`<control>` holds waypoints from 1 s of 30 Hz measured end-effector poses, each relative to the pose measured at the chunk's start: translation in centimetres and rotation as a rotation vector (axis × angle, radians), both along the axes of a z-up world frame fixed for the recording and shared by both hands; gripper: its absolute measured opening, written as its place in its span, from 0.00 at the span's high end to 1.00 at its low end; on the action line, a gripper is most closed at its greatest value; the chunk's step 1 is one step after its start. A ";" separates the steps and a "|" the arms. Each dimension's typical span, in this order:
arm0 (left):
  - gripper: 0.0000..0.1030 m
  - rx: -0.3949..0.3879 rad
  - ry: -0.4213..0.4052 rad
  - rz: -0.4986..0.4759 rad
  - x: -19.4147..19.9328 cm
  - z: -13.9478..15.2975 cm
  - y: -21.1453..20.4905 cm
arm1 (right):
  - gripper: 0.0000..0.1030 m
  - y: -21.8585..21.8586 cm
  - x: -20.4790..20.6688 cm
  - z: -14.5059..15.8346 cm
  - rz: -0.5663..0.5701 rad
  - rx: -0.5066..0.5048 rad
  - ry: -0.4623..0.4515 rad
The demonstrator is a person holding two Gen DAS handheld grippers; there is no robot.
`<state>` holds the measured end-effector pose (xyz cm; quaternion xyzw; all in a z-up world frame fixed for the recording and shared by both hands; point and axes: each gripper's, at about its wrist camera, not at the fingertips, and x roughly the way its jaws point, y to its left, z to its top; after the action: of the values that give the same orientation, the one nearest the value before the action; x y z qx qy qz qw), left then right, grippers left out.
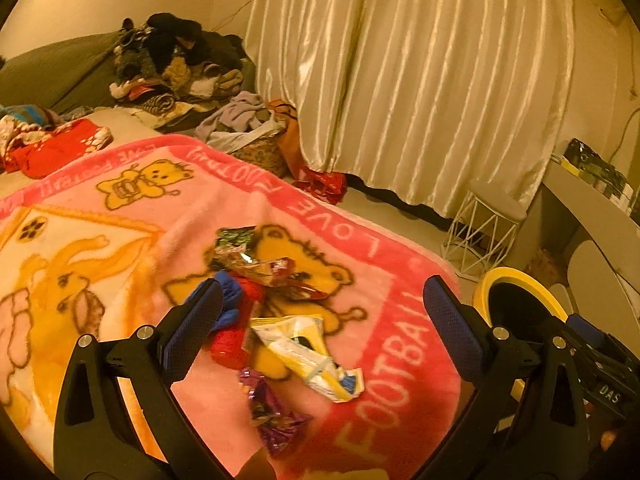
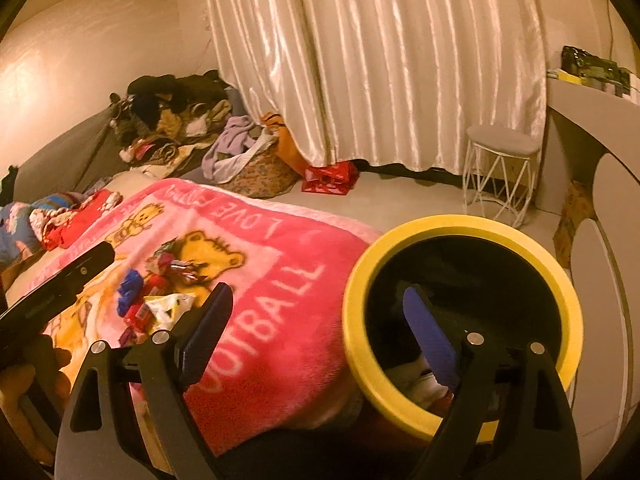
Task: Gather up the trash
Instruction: 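Move both open tools back over the remaining wrappers on the blanket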
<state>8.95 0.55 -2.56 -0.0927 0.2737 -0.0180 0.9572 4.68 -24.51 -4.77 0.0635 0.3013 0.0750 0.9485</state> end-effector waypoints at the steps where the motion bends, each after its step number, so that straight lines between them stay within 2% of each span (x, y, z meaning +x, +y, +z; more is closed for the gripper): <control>1: 0.10 -0.002 0.001 0.005 0.0 0.0 0.2 | 0.18 0.3 0.0 0.1 0.007 0.004 0.001; 23: 0.10 -0.067 0.041 0.150 -0.1 -1.1 8.0 | 0.18 7.6 1.5 -0.9 0.184 -0.032 0.060; 30: 0.10 -0.089 0.078 0.184 0.2 -1.9 10.4 | 0.18 10.2 1.9 -1.7 0.246 -0.057 0.091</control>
<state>9.17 10.92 -4.47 -0.1603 0.2999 0.0614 0.9384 6.59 -14.26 -6.43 0.0024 0.3516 0.1792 0.9188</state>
